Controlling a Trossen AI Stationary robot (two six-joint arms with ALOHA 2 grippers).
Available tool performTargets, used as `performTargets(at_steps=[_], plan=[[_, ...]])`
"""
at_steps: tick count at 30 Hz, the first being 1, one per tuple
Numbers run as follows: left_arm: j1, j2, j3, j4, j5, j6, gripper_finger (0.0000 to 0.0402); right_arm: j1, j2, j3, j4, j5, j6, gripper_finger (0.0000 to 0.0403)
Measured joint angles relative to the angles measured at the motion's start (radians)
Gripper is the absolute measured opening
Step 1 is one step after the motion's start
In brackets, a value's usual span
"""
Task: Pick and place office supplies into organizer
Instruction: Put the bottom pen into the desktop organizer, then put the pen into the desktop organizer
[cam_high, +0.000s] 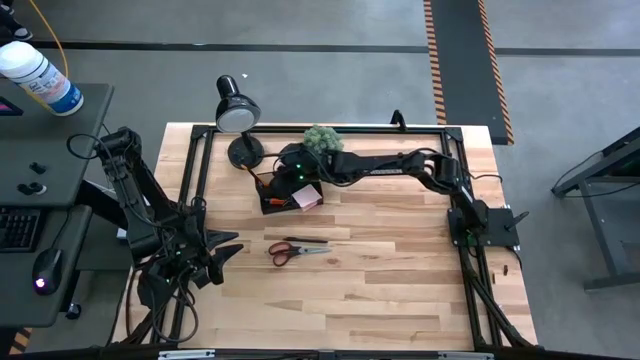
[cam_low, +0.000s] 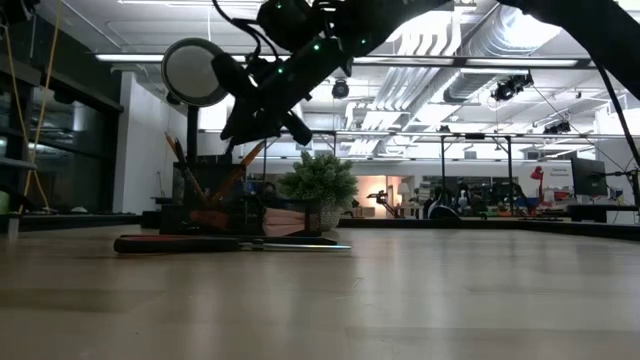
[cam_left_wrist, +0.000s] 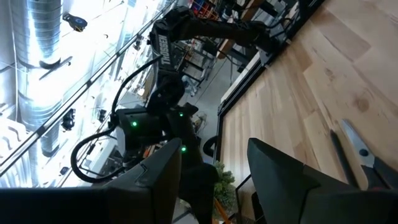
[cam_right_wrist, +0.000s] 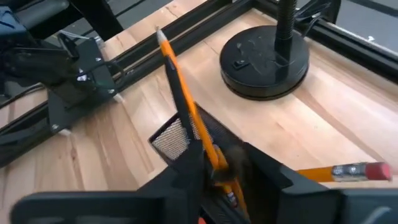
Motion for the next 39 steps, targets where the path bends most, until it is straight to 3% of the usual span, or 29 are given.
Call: performTargets(at_steps=[11,16,24,29,33,39], plan=[[0.0,0.0,0.0,-0.002,0.008,0.0,0.0172,0.001,0.0,0.0,0.045,0.01,-0.003,0.0171],[0.0,0.0,0.0,-0.004,0.023,0.0,0.0173,0.003,-0.001,0.057,-0.017,-0.067,-0.008,0.0189],[0.0,0.0,0.0,-0.034,0.085,-0.011,0.0173,0.074,-0.002,0.307,-0.427,-0.109,-0.139,0.0169],[0.0,0.0,0.0,-0.033,0.112,-0.011,0.0173,0.176,-0.005,0.439,-0.775,-0.02,-0.186,0.0144],[0.0,0.0,0.0,-0.033,0.119,-0.011,0.0173,0.273,-0.005,0.452,-0.991,0.086,-0.13,0.0131],[0.0,0.0,0.0,-0.032,0.119,-0.034,0.0173,0.4,-0.005,0.369,-1.155,0.216,-0.002,0.0126]])
